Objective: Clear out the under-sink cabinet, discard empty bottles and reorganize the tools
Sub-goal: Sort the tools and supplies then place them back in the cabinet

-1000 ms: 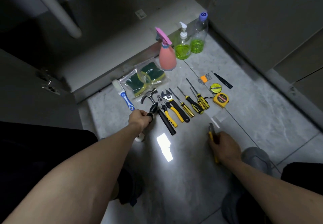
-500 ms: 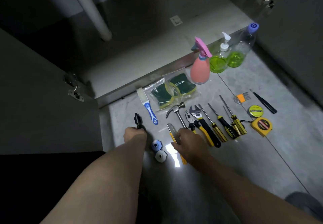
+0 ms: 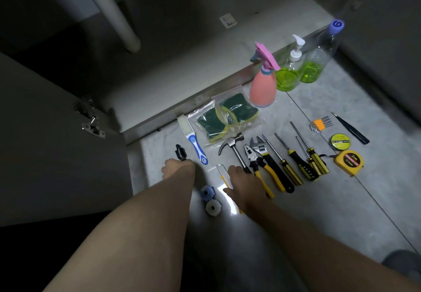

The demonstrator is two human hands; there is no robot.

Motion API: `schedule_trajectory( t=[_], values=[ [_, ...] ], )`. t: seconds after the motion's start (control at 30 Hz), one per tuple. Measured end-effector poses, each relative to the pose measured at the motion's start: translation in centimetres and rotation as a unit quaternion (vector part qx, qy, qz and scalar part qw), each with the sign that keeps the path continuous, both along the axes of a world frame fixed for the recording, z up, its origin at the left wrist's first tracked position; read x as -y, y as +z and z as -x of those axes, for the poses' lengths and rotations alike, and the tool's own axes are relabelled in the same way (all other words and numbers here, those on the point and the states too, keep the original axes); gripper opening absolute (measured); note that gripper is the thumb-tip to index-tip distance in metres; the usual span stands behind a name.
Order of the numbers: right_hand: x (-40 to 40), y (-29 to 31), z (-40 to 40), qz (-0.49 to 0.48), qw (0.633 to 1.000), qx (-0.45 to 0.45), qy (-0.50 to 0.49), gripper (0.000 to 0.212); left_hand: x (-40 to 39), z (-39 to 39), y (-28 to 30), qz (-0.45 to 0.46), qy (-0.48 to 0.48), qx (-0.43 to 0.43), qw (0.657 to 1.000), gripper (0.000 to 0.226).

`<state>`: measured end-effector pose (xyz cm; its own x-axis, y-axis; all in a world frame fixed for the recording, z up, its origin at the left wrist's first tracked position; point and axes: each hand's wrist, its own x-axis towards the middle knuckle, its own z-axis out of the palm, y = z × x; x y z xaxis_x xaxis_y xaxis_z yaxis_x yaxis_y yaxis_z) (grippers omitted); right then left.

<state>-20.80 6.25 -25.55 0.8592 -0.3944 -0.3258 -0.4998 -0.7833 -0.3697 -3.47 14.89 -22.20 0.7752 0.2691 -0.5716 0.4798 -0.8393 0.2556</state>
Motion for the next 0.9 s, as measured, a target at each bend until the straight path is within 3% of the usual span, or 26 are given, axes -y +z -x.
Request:
schedule_trajectory(
  t=[0.13, 0.3, 0.37, 0.57, 0.77, 0.9],
  values=[
    [0.3, 1.8, 1.2, -0.005, 0.999, 0.015, -0.03, 0.041, 0.4, 0.1, 3.2, 0.009, -0.037, 0.032, 0.999, 0.041],
    [3.2, 6.3, 3.2, 0.007, 0.999, 0.044, -0.012, 0.027, 2.0, 1.3, 8.2, 0.06, -0.222, -0.012, 0.973, 0.026],
    [5.5, 8.9, 3.8, 0.029, 0.999, 0.037, 0.005, 0.023, 3.2, 2.3, 10.2, 0.071, -0.297, -0.032, 0.952, 0.026],
    [15.1, 18.9, 6.1, 0.105, 0.99, -0.042, 0.079, 0.021, 7.6, 6.0, 17.5, 0.029, -0.538, 0.003, 0.843, 0.024],
    [21.7, 28.2, 8.6, 0.141, 0.978, -0.136, 0.073, 0.024, 12.0, 8.6, 25.4, 0.017, -0.623, 0.075, 0.778, 0.022],
    [22.9, 31.1, 10.6, 0.151, 0.979, -0.125, 0.057, 0.024, 13.8, 10.4, 29.7, 0.011, -0.65, 0.113, 0.751, 0.016]
  ],
)
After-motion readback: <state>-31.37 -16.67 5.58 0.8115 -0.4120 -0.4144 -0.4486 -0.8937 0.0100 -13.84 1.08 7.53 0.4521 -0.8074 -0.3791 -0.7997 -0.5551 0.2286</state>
